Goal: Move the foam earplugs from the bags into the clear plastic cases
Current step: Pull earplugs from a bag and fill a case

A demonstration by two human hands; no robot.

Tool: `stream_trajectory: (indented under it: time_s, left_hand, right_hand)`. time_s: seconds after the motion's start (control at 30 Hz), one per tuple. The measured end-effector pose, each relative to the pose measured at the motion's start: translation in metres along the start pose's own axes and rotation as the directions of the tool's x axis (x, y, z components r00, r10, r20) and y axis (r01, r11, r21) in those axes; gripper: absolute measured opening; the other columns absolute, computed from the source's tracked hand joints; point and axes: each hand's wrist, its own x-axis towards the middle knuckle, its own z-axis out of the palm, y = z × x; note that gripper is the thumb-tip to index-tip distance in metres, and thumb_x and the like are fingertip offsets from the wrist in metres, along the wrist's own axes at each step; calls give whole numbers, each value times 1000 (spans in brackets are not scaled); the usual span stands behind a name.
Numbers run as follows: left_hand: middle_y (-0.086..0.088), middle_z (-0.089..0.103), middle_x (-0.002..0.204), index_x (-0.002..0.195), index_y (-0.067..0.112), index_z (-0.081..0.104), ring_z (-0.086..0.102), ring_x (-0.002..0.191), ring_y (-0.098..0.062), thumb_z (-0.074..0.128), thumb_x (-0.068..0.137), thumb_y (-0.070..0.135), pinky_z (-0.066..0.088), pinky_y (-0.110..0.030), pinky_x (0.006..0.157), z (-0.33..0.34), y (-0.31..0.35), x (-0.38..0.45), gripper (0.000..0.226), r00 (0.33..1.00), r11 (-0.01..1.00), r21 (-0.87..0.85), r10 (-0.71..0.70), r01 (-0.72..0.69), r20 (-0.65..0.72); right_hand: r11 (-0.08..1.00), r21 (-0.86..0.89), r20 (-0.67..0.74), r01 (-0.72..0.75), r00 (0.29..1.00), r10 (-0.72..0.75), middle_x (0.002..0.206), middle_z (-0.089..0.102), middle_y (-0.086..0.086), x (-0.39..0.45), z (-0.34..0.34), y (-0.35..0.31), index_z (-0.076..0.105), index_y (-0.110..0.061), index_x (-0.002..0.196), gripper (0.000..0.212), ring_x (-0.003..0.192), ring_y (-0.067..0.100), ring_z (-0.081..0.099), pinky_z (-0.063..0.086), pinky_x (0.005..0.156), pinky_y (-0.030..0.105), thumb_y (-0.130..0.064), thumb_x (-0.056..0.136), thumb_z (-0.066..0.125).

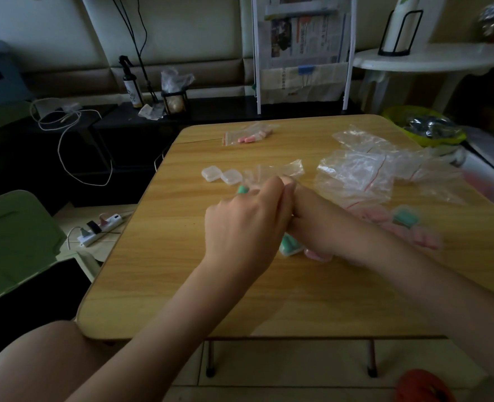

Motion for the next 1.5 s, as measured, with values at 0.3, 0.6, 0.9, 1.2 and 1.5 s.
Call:
stream_trajectory:
  time_s: [0.3,0.6,0.9,1.2,1.5]
  left_hand:
    - [8,63,100,113,21,58,63,80,-5,50,95,30,56,-25,69,-12,-45,22,21,776,689,-364,-512,627,368]
    - [-3,72,80,92,6,66,70,77,-14,63,84,4,57,-22,70,-15,-40,20,8,633,219,-617,-485,756,604]
    - [-10,69,86,87,8,58,68,86,-23,70,73,2,58,-30,78,-12,-35,18,19,603,-1,-652,-379,758,702]
    - [-12,66,81,79,5,53,69,72,-16,59,84,-4,56,-19,64,-4,-36,17,12,483,-385,-639,-430,665,762]
    - [-12,61,91,83,8,54,65,83,-24,63,81,-4,58,-30,74,-6,-25,11,15,666,205,-674,-507,710,548]
  right_hand:
    - [981,99,-157,165,976,-148,130,43,-9,2,-15,0,35,-56,130,51,80,-7,48,45,59,9,-33,90,58]
    - [959,247,-200,136,976,-87,107,63,-11,2,-14,0,57,-44,113,30,93,43,60,54,72,57,-19,100,47]
    - [985,101,-207,138,972,-115,104,62,-12,2,-19,2,53,-26,131,52,76,-8,57,44,60,8,-29,82,70]
    - [962,-131,-405,239,873,-272,113,45,-10,9,-20,4,70,-11,104,34,99,3,50,42,80,5,-22,73,80]
    - [968,-62,-259,244,932,-252,131,43,-10,8,-15,5,62,-38,113,45,118,14,47,48,84,18,-22,74,78]
